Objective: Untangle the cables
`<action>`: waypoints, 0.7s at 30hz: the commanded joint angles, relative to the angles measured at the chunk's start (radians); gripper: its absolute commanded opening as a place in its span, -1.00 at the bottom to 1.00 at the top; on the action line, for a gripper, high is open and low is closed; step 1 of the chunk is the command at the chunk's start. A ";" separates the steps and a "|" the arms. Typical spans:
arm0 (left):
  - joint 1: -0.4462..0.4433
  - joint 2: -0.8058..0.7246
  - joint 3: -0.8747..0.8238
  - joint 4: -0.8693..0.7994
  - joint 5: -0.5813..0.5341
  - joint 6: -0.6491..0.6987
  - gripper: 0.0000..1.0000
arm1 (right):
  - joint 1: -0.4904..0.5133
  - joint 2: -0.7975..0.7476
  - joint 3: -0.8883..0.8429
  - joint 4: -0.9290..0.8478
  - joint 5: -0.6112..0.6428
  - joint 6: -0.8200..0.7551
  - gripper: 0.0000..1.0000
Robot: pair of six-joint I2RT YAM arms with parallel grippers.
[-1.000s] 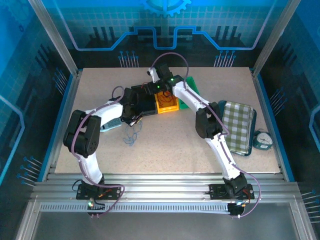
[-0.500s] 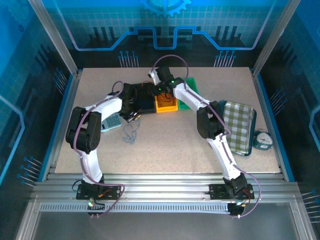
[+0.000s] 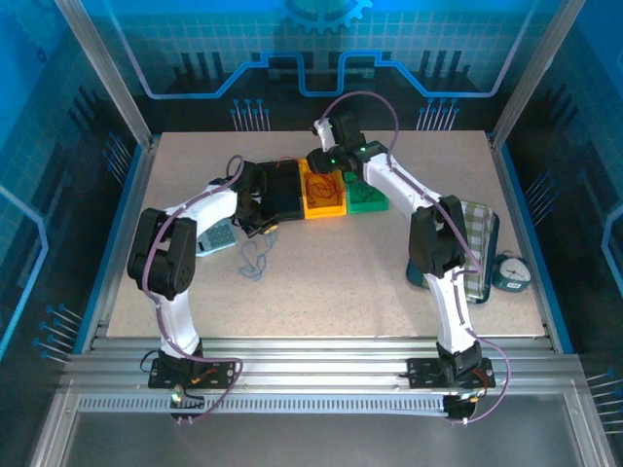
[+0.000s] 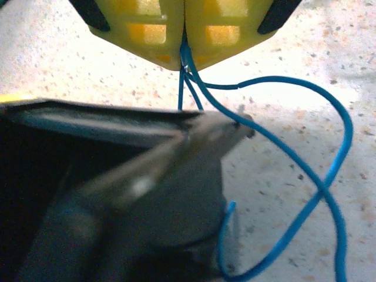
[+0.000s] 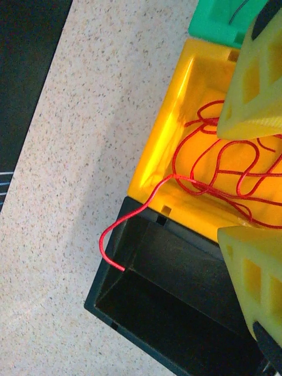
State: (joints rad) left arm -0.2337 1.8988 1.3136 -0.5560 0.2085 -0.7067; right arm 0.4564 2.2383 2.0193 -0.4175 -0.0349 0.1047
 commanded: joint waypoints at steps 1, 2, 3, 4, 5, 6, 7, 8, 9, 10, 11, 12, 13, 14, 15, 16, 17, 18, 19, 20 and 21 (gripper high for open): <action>-0.021 -0.111 0.001 -0.005 0.085 0.090 -1.00 | -0.003 -0.032 -0.027 0.008 -0.042 0.029 -0.14; -0.030 -0.128 -0.004 0.015 0.117 0.110 -1.00 | 0.000 -0.036 -0.036 0.013 -0.052 0.027 -0.14; -0.040 -0.136 0.001 0.019 0.135 0.121 -1.00 | 0.001 -0.043 -0.049 0.016 -0.059 0.031 -0.14; -0.052 -0.139 0.010 0.022 0.149 0.138 -1.00 | 0.005 -0.051 -0.069 0.025 -0.062 0.039 -0.14; -0.070 -0.138 0.020 0.026 0.166 0.158 -1.00 | 0.005 -0.062 -0.088 0.033 -0.070 0.049 -0.14; -0.082 -0.137 0.029 0.028 0.172 0.170 -1.00 | 0.005 -0.070 -0.107 0.039 -0.081 0.059 -0.14; -0.095 -0.136 0.035 0.038 0.184 0.177 -1.00 | 0.004 -0.086 -0.130 0.045 -0.096 0.068 -0.14; -0.102 -0.138 0.033 0.057 0.202 0.179 -1.00 | 0.004 -0.107 -0.161 0.058 -0.114 0.077 -0.14; -0.106 -0.142 0.027 0.074 0.212 0.176 -1.00 | 0.001 -0.127 -0.192 0.073 -0.133 0.087 -0.14; -0.109 -0.153 0.017 0.100 0.216 0.170 -1.00 | -0.002 -0.152 -0.229 0.090 -0.158 0.101 -0.13; -0.109 -0.162 0.001 0.128 0.224 0.163 -1.00 | -0.007 -0.179 -0.266 0.110 -0.181 0.123 -0.12; -0.108 -0.172 -0.010 0.146 0.227 0.160 -1.00 | -0.012 -0.201 -0.300 0.128 -0.206 0.140 -0.11; -0.110 -0.181 -0.023 0.165 0.231 0.160 -1.00 | -0.017 -0.226 -0.338 0.149 -0.241 0.162 -0.10; -0.108 -0.192 -0.039 0.185 0.237 0.159 -1.00 | -0.021 -0.248 -0.373 0.166 -0.267 0.181 -0.09; -0.108 -0.202 -0.054 0.203 0.237 0.158 -1.00 | -0.023 -0.265 -0.404 0.175 -0.285 0.194 -0.09; -0.108 -0.212 -0.074 0.224 0.232 0.151 -1.00 | -0.025 -0.284 -0.437 0.184 -0.309 0.202 -0.08; -0.106 -0.221 -0.094 0.251 0.229 0.133 -1.00 | -0.023 -0.303 -0.473 0.194 -0.324 0.208 -0.08; -0.102 -0.226 -0.113 0.278 0.233 0.113 -1.00 | -0.023 -0.317 -0.506 0.204 -0.338 0.218 -0.08; -0.098 -0.227 -0.128 0.306 0.237 0.089 -1.00 | -0.022 -0.329 -0.546 0.219 -0.366 0.232 -0.07; -0.095 -0.225 -0.135 0.327 0.245 0.066 -1.00 | -0.022 -0.342 -0.583 0.234 -0.395 0.245 -0.07; -0.093 -0.222 -0.140 0.346 0.256 0.053 -1.00 | -0.019 -0.354 -0.614 0.250 -0.422 0.254 -0.06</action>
State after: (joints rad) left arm -0.3408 1.6985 1.2007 -0.3141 0.4194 -0.6037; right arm 0.4419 1.9202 1.4818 -0.2321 -0.3363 0.3008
